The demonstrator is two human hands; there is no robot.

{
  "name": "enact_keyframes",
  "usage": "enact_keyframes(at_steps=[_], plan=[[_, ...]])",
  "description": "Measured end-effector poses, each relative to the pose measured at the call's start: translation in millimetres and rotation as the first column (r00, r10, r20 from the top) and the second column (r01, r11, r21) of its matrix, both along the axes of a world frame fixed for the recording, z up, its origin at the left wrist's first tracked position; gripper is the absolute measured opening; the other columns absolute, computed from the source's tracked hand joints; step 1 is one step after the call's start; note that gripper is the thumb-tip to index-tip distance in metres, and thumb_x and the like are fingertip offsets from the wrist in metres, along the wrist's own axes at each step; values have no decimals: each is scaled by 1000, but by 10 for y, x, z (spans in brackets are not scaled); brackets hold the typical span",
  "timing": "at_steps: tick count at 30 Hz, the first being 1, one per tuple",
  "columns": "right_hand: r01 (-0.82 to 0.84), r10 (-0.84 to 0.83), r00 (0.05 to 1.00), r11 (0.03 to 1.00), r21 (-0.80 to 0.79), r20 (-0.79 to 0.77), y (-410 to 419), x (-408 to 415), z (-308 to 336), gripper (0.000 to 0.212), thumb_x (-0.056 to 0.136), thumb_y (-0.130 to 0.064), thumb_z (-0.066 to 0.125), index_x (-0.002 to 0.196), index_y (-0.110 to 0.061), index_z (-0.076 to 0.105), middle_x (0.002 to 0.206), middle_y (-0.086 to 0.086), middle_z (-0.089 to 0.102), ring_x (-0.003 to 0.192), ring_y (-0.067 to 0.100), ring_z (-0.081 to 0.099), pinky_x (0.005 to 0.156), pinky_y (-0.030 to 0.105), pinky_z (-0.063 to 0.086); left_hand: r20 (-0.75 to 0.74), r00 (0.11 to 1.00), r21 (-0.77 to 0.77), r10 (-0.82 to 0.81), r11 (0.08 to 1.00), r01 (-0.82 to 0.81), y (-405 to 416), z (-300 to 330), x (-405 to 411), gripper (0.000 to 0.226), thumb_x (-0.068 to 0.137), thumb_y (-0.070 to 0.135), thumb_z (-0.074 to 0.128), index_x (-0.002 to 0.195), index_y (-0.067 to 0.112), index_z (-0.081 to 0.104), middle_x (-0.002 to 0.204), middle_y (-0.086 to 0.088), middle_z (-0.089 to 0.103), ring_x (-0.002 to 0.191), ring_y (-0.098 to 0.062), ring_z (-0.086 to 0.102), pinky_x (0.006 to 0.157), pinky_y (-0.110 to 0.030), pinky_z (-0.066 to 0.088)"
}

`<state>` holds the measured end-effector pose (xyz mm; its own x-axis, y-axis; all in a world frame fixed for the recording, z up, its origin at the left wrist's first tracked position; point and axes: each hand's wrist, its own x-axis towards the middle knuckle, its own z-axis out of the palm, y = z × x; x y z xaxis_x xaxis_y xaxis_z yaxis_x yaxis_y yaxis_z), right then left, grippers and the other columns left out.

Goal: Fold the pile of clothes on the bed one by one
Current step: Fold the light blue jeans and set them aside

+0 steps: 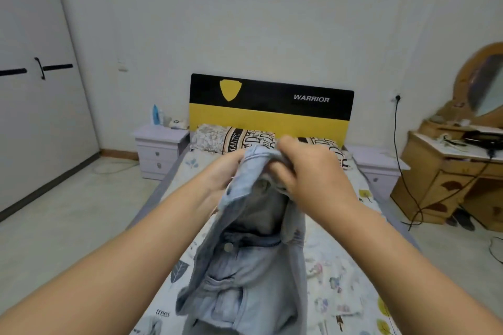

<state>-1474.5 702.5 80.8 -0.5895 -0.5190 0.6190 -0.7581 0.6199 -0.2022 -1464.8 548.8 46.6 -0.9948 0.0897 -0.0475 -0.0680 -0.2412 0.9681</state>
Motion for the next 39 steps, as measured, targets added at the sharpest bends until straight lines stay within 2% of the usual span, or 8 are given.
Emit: enact_keyframes(at_steps=[2,5,9,13,21,25,31,39], plan=[[74,-64,995,988,-138,76,7,-129,36,36,87,-19,56,63,-23,30,55,-10,34,58,21,34,54,35,18,77,997,105,-31,994,23,14,19,-18,56,94,45,36,88,2,72,97,-18,67,87,-24,63,95,-31,41],[218,-175,963,954,-207,205,52,-335,39,37,85,-15,56,58,-21,32,55,-5,38,54,14,33,46,27,22,-12,997,-122,-81,989,79,-82,-144,57,68,74,76,37,107,23,64,121,-10,61,100,-21,59,96,-38,40],[267,-172,913,938,-223,369,53,-395,5,18,82,-15,59,71,-23,48,60,-7,47,55,12,41,47,24,28,-211,977,-628,8,765,-142,65,-263,306,68,63,48,70,113,48,23,115,43,30,95,17,45,77,-9,43],[260,-126,885,932,-252,448,134,-384,32,13,83,-11,57,92,-20,61,79,1,57,72,19,49,54,26,33,-397,905,-772,154,477,-420,40,-585,287,21,82,12,55,89,27,42,90,5,58,71,-13,54,65,-32,42],[313,-406,778,912,264,479,602,-243,-200,14,85,-21,57,97,-22,48,95,4,60,84,23,55,63,32,41,-458,840,-599,291,597,-533,-94,-447,22,19,93,6,46,86,12,63,76,-14,65,71,-30,58,66,-37,44],[257,-359,795,929,265,489,451,-127,-293,82,73,-52,69,141,-26,29,139,1,42,127,23,40,98,37,40,-569,815,-648,106,553,-524,230,-158,-73,21,91,11,49,89,23,66,68,5,62,61,-13,53,61,-30,43],[302,-397,884,888,347,246,337,-232,-269,16,90,-21,54,105,-17,57,95,9,64,89,30,59,69,36,49,-622,782,-654,36,526,-544,394,-92,-82,20,91,10,50,93,19,68,83,1,69,78,-18,61,71,-34,50],[345,-519,807,801,489,282,295,-218,-575,13,88,-18,49,98,-11,46,97,14,60,82,30,54,61,30,38,-663,741,-572,103,569,-591,426,-344,-98,16,88,10,56,93,18,69,71,9,61,61,-4,52,56,-18,38]])
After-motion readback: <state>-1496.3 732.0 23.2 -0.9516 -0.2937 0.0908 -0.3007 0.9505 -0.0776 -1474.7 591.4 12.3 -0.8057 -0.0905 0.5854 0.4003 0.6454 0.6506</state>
